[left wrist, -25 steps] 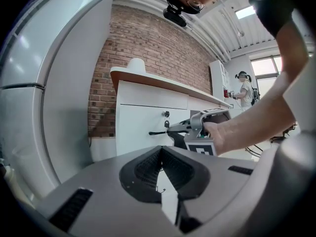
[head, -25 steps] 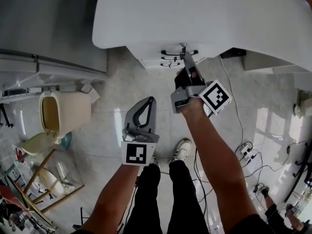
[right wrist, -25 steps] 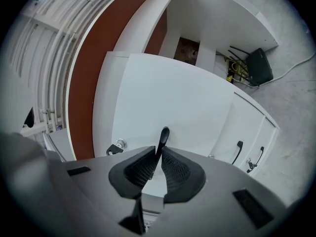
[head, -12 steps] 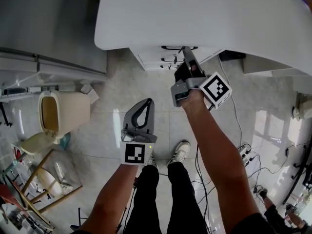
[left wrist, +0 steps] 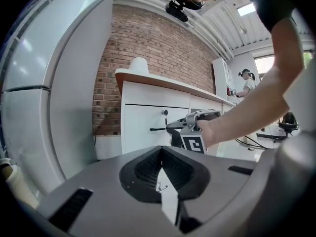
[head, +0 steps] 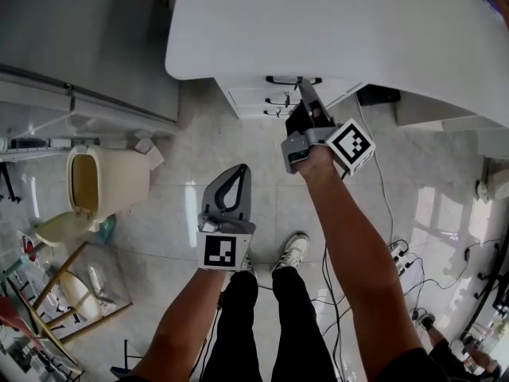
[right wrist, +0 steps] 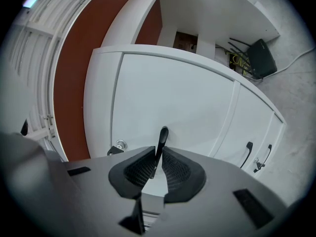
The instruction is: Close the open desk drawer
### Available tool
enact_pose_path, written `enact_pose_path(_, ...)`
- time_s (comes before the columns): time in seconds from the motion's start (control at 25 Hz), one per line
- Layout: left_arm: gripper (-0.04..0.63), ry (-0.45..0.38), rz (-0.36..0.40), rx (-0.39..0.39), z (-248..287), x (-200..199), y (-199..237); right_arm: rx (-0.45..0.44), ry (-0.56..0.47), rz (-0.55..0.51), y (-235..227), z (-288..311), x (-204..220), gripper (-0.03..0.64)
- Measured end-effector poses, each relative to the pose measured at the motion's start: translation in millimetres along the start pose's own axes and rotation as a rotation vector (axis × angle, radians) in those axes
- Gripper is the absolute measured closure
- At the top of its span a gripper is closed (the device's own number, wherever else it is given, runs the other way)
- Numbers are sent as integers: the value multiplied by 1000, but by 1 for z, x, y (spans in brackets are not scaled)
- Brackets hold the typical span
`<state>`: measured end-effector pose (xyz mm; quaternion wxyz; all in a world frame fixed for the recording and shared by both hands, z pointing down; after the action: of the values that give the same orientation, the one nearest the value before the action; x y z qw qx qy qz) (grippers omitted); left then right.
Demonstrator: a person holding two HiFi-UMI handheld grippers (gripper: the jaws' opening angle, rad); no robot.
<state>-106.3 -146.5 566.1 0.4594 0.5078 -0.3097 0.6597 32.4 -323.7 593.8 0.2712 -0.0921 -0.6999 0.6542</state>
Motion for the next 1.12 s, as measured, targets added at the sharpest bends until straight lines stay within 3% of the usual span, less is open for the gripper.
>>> enact_pose_path(0.24, 588, -20, 18, -3, -11, -21, 0, 17, 26, -42, 8, -13, 7, 568)
enact_pose_path(0.44, 588, -31, 13, -3, -19, -36, -1, 74, 79, -180, 20, -40, 25, 568)
enact_pose_path(0.72, 588, -34, -44, -35, -47, -77, -7, 84, 178, -479, 83, -81, 56, 575)
enact_pose_path(1.0, 588, -47, -42, 2, -87, -127, -28, 118, 206, -911, 188, -168, 64, 577)
enact_pose_path(1.12, 588, -48, -39, 44, -105, -157, -46, 132, 249, -1020, 229, -202, 73, 575)
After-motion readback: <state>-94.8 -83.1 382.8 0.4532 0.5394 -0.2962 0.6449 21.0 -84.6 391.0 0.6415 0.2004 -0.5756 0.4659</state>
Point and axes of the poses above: the fingertips, and each gripper's own axes: z forward along the fingers, y to its left, x out of its underside, the point moved 2 cm from there along -z, backward along the fingers, and after that the axes turned 3 degrees about y, right-handed, at the moved point
